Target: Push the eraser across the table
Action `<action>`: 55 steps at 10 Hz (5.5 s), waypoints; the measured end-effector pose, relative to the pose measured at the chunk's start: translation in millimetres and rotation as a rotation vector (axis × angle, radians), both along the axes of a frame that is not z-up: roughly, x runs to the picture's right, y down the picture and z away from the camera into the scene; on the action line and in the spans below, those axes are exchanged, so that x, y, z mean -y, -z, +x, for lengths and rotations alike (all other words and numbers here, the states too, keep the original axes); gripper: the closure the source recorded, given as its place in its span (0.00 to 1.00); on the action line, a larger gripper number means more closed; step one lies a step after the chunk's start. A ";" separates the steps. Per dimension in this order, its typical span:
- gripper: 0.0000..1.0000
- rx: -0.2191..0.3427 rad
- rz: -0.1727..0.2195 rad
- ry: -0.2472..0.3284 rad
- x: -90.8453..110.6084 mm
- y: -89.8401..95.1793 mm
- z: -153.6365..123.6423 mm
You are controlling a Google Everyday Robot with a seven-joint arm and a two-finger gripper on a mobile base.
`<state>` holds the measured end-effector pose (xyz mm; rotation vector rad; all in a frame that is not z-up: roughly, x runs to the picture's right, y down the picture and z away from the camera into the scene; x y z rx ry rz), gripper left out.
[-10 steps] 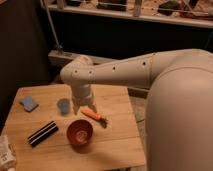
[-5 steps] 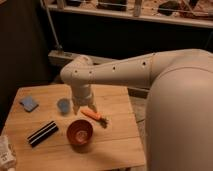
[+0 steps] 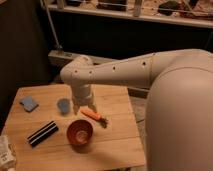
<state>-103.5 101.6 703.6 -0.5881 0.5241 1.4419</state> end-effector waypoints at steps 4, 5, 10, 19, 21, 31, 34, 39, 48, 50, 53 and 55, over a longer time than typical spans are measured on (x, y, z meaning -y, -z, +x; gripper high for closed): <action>0.35 0.002 0.000 0.001 0.0 0.4 -0.3; 0.35 0.010 0.009 0.016 1.7 1.6 -1.9; 0.35 0.093 0.057 0.159 13.4 8.5 -56.9; 0.35 0.255 0.108 0.281 20.8 -12.0 -187.5; 0.35 0.283 0.105 0.314 7.7 -22.7 -210.9; 0.35 0.430 0.079 0.487 -57.6 -73.1 -262.3; 0.35 0.451 0.064 0.548 -82.1 -84.0 -277.2; 0.35 0.456 0.044 0.556 -96.8 -94.4 -297.9; 0.35 0.389 -0.001 0.580 -103.6 -121.2 -267.3; 0.35 0.353 -0.064 0.549 -115.0 -111.0 -223.9; 0.35 0.301 -0.201 0.408 -141.7 -73.1 -145.5; 0.35 0.304 -0.218 0.303 -137.4 -58.1 -117.4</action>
